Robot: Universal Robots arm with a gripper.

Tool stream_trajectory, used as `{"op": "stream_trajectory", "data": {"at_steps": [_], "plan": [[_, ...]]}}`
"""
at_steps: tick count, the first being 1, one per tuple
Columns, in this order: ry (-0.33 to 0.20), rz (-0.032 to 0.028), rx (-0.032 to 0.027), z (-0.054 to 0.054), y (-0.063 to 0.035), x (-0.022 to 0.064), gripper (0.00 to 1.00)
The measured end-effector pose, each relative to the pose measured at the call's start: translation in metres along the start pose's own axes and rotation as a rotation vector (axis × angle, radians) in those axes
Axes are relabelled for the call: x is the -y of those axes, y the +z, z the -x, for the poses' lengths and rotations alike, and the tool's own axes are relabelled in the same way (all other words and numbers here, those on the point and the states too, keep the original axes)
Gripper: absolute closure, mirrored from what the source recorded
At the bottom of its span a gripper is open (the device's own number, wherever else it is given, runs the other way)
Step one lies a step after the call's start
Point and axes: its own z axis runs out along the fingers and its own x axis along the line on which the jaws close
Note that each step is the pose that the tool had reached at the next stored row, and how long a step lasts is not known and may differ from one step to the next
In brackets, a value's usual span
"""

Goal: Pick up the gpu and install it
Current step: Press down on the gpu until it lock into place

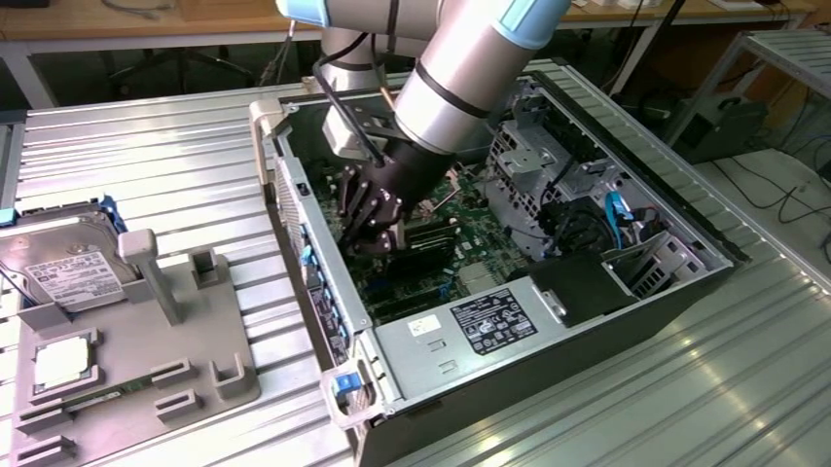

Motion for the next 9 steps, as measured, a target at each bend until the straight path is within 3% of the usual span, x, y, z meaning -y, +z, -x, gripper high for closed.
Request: {"op": "stream_trajectory", "data": {"at_steps": [3,9], "plan": [[0.0,-0.0004,0.0003,0.0001,-0.0046,0.005,0.89],[0.0,0.0001,-0.0006,0.0,-0.0099,0.0064,0.89]]}}
